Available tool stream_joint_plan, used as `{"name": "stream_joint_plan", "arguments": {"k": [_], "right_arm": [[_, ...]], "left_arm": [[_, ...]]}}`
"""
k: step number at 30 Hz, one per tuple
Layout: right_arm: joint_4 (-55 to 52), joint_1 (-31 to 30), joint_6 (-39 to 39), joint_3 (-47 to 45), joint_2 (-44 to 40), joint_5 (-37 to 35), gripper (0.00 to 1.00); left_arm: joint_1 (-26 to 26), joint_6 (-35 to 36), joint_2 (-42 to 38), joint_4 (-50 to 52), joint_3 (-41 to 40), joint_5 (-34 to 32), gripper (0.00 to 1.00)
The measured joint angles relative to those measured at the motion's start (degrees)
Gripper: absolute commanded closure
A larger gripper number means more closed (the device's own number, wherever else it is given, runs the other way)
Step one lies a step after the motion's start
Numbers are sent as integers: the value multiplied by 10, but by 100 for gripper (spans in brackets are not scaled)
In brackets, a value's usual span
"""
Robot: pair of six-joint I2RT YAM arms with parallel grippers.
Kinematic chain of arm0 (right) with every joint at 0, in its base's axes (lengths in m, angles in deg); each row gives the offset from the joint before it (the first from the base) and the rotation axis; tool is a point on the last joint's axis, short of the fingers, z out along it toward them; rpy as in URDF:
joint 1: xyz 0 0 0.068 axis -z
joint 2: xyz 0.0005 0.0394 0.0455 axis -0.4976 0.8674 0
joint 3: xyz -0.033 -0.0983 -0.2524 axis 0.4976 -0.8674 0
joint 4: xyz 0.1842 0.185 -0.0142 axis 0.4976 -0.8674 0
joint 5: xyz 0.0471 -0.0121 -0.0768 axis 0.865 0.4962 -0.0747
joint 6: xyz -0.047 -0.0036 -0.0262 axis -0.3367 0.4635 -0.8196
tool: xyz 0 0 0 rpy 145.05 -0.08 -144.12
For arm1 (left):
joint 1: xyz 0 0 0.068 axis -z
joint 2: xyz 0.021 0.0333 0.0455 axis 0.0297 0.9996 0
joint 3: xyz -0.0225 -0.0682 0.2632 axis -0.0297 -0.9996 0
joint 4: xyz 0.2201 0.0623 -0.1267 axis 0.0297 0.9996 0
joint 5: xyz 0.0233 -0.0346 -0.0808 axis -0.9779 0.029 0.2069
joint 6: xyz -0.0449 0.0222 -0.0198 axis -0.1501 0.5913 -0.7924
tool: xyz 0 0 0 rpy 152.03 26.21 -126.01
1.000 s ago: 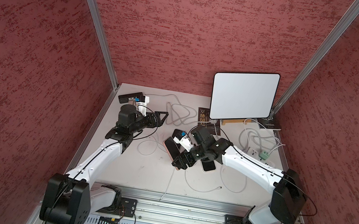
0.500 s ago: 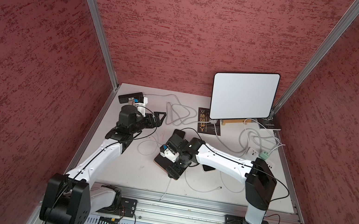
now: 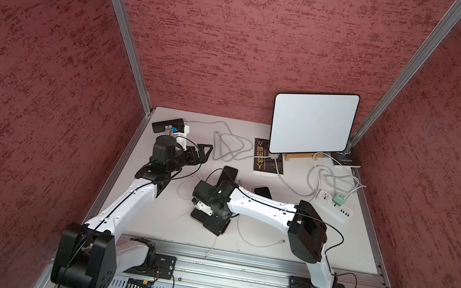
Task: Unplug the charging cable from the phone
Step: Place the phone at the center of the board.
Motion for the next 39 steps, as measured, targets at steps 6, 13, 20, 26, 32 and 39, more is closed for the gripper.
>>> {"name": "stream_joint_plan", "arguments": {"k": [6,13,20,26,32,39], "right_arm": [[-17,-6,0,15,31,-13,81],[-23,-6,0,23,55,-19,73],[-23,-7,0,23,57,-21,32],[-3,-6,-2,9,51,-23,1],[59,12,3,-77,-24,-25,1],[164,114,24,-201,-196,-17,1]], "left_arm": [[-1,3,0,4,0,-3,0],[-1,14,0,14,0,-7,0],[-2,26,0,25,0,-16,0],[-4,47,0,29,0,-24,0],[-40,80,-1,23,-9,-33,0],[-111,116,-1,-27,-78,-36,0]]}}
